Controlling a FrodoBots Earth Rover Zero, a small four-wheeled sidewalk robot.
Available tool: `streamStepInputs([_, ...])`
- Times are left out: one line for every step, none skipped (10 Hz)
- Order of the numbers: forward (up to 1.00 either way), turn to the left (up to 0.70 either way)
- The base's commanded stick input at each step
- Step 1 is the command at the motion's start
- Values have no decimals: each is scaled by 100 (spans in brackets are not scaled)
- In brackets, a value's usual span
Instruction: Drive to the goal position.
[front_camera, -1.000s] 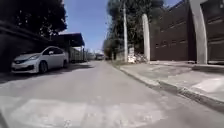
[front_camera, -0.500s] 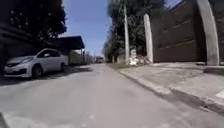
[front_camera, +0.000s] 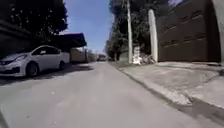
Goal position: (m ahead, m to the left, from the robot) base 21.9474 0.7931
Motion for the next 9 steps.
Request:
streamStepInputs([85,0])
streamStepInputs([85,0])
streamStepInputs([85,0])
streamStepInputs([85,0])
streamStepInputs([85,0])
streamStepInputs([85,0])
streamStepInputs([85,0])
streamStepInputs([85,0])
streamStepInputs([85,3])
